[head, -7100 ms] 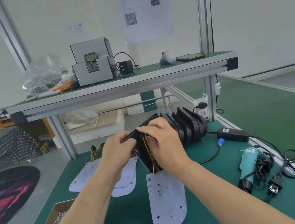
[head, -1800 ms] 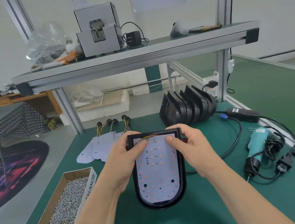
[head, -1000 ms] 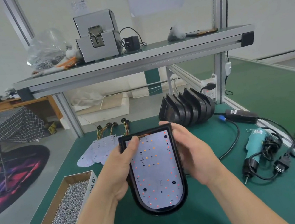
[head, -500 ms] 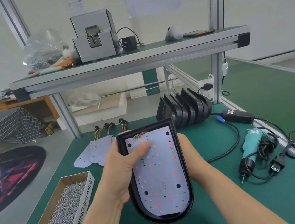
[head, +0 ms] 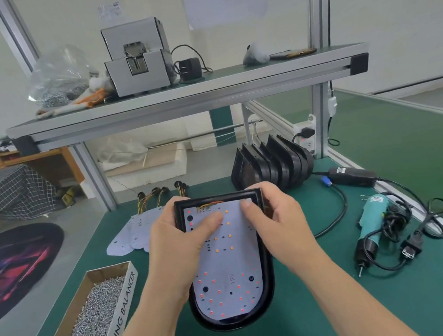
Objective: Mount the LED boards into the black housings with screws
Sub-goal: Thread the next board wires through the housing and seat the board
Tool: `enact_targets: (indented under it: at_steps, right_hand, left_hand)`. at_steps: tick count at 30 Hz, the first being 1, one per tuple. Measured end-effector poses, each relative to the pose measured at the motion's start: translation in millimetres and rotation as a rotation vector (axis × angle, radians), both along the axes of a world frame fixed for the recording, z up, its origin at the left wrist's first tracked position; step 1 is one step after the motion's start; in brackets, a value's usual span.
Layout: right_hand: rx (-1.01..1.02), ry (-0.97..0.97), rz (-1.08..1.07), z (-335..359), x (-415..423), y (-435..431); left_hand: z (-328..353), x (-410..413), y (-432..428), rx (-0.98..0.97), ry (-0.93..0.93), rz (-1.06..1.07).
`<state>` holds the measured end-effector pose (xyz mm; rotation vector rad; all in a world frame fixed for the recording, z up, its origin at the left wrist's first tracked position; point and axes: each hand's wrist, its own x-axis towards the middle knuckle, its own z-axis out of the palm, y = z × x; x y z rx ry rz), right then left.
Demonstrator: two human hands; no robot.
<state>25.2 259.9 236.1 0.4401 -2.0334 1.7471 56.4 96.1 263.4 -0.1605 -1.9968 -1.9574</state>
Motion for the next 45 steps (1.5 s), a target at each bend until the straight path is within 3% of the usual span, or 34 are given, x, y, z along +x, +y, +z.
enact_targets:
  at_steps: [5,7,9,11,14,16,22,25,27,29,32,37,39,41,45]
  right_hand:
    - [-0.023,0.013,-0.026,-9.7,2.5,-8.0]
    - [-0.061,-0.073,0.158,-9.5,0.6,-1.3]
    - [-0.248,-0.207,0.455,-10.0,-3.8,14.5]
    - [-0.366,-0.291,0.592,-13.0,-10.5,25.7]
    - [-0.046,-0.317,0.524,-22.9,-12.0,17.9]
    - [0.058,-0.348,0.576,-31.0,-10.5,8.8]
    - [0.037,-0.406,0.726,-29.8,-11.1,1.8]
    - [-0.069,-0.385,0.748,-29.2,-9.2,-6.3]
    - [-0.102,-0.366,0.645,-24.2,-13.6,-4.0]
    - [0.050,-0.289,0.524,-18.1,-18.0,3.0]
    - [0.188,-0.275,0.568,-11.9,-19.9,7.9]
    - [0.322,-0.200,0.492,-6.1,-18.4,0.6]
    - [0.348,-0.182,0.464,-3.0,-18.0,-4.0]
    - [0.399,-0.156,0.419,-0.2,-16.8,-10.1]
    - [0.500,0.008,0.319,8.5,-12.2,-25.9]
  left_hand:
    - [-6.3,-2.4,-1.2,-0.052,-0.002,0.015]
    - [-7.8,-4.9,-9.3,-0.019,-0.003,-0.018]
    - [-9.6,-7.1,-18.4,0.007,-0.017,-0.073]
    - [-12.8,-10.0,-23.9,0.015,-0.043,-0.124]
    - [-19.7,-14.2,-28.3,0.070,-0.097,-0.247]
    - [-24.3,-14.8,-34.4,0.076,-0.129,-0.367]
    - [-43.0,-19.6,-61.4,0.277,-0.220,-0.551]
    - [-48.9,-24.3,-69.5,0.358,-0.210,-0.622]
    - [-51.2,-26.5,-76.0,0.360,-0.213,-0.610]
    - [-57.1,-30.1,-85.6,0.382,-0.230,-0.556]
    - [-67.0,-34.4,-97.4,0.481,-0.259,-0.542]
    - [-67.4,-35.3,-104.5,0.473,-0.328,-0.451]
    - [-52.2,-31.4,-105.1,0.353,-0.263,-0.325]
    - [-25.8,-23.7,-104.4,0.103,-0.173,-0.172]
    - [18.7,4.7,-62.9,-0.722,-0.080,-0.318]
